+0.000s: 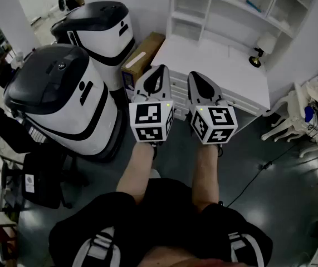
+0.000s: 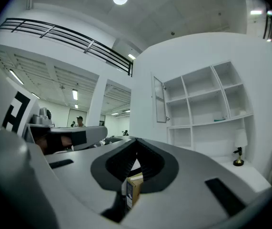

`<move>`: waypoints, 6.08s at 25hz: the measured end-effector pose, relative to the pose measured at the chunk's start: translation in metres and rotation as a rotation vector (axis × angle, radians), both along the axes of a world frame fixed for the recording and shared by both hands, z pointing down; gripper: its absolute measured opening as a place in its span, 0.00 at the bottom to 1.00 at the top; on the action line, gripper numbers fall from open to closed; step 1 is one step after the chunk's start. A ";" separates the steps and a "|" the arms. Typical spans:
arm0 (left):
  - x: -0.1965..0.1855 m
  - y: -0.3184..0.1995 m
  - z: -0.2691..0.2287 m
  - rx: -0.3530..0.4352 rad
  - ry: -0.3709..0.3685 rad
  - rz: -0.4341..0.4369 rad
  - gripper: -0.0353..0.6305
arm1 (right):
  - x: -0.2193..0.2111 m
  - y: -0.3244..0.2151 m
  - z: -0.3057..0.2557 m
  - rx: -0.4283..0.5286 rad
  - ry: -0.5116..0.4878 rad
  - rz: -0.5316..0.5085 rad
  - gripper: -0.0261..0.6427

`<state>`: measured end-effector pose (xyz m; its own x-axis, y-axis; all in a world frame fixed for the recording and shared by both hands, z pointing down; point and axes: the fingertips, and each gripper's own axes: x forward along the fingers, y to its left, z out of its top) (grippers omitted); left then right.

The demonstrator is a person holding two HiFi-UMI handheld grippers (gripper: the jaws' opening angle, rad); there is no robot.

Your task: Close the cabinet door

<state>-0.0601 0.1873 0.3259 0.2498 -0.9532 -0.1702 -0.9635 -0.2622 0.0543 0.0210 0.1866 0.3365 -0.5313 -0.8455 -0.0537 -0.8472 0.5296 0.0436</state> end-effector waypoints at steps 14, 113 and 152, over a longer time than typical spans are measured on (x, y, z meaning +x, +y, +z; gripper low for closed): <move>-0.011 -0.008 0.031 -0.074 0.008 -0.020 0.07 | -0.005 -0.015 0.040 -0.087 -0.086 -0.008 0.07; -0.142 -0.525 -0.165 0.457 -0.294 0.042 0.09 | -0.172 -0.544 -0.098 0.276 0.155 0.147 0.31; -0.112 -0.583 -0.329 0.656 -0.872 0.156 0.23 | -0.184 -0.568 -0.101 0.241 0.232 0.101 0.39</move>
<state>-0.1725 -0.3953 -0.0032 0.6399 -0.6898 -0.3387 -0.5574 -0.1132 -0.8225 -0.1633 -0.3816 0.2358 -0.4674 -0.8720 -0.1455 -0.8475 0.3951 0.3544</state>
